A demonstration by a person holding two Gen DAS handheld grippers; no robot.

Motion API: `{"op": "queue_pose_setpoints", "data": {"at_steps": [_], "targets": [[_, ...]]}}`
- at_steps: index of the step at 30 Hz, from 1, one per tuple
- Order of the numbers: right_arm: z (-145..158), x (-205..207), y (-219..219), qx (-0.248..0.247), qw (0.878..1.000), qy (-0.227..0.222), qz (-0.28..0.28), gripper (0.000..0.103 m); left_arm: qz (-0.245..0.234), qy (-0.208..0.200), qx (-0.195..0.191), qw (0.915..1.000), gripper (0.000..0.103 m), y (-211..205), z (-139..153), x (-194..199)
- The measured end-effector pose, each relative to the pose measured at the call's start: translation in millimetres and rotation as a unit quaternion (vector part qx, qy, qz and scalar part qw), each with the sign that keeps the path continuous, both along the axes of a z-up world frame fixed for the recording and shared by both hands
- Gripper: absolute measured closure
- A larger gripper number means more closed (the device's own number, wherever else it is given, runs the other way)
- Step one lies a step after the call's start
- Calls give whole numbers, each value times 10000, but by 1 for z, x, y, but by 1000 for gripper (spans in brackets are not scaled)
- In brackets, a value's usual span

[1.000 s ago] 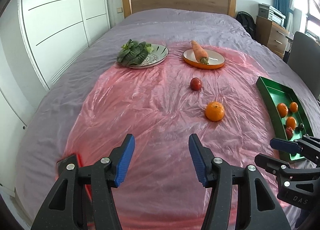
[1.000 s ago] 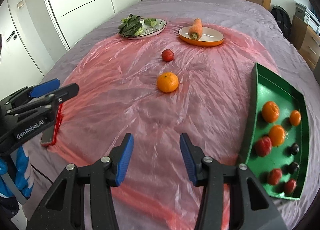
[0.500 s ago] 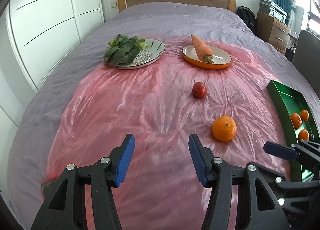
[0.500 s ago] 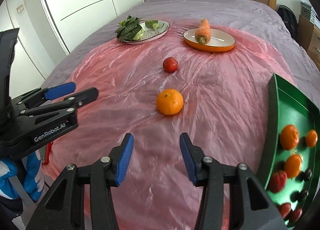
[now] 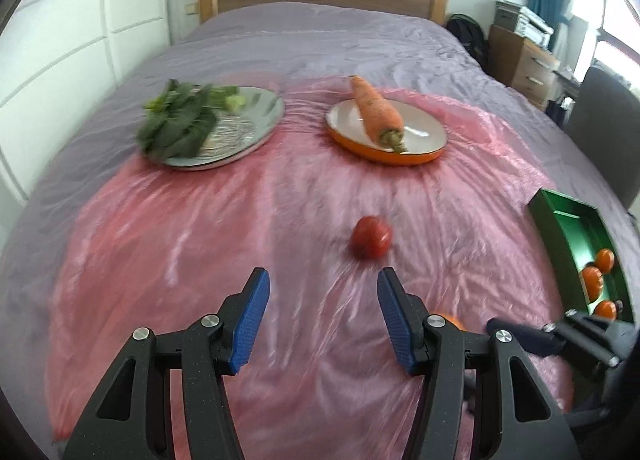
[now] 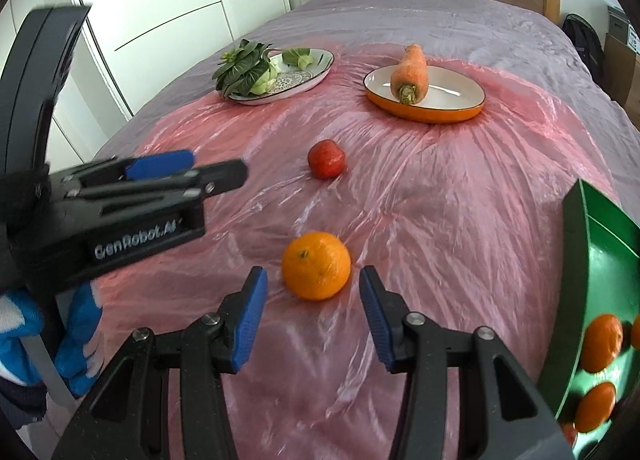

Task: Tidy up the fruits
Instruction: 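Close the left gripper on the red fruit while the right gripper grasps the small orange, then carry the red fruit and small orange in both grippers over the green tray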

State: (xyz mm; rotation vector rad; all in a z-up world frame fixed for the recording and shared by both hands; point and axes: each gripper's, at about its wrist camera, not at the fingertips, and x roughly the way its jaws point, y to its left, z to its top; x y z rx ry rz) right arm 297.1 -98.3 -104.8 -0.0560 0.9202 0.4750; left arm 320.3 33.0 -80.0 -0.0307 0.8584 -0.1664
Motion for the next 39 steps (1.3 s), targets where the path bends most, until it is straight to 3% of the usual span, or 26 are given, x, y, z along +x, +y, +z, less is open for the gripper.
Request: {"op": "queue_pose_setpoints", "data": {"at_steps": [14, 19, 23, 29, 39], "targets": [[-24, 17, 8, 86, 9997, -22, 248, 34, -601, 243, 128, 9978, 55, -32, -32, 50], [-29, 15, 16, 42, 9993, -52, 367, 41, -654, 349, 112, 9972, 74, -34, -42, 57], [-31, 15, 15, 101, 9992, -59, 372, 44, -713, 299, 127, 9969, 77, -36, -44, 57], [-29, 16, 4, 467, 9986, 23, 246, 46, -739, 156, 115, 9971, 77, -34, -36, 52], [-10, 2, -15, 559, 9982, -113, 188, 46, -767, -99, 186, 9968, 77, -50, -7, 38]]}}
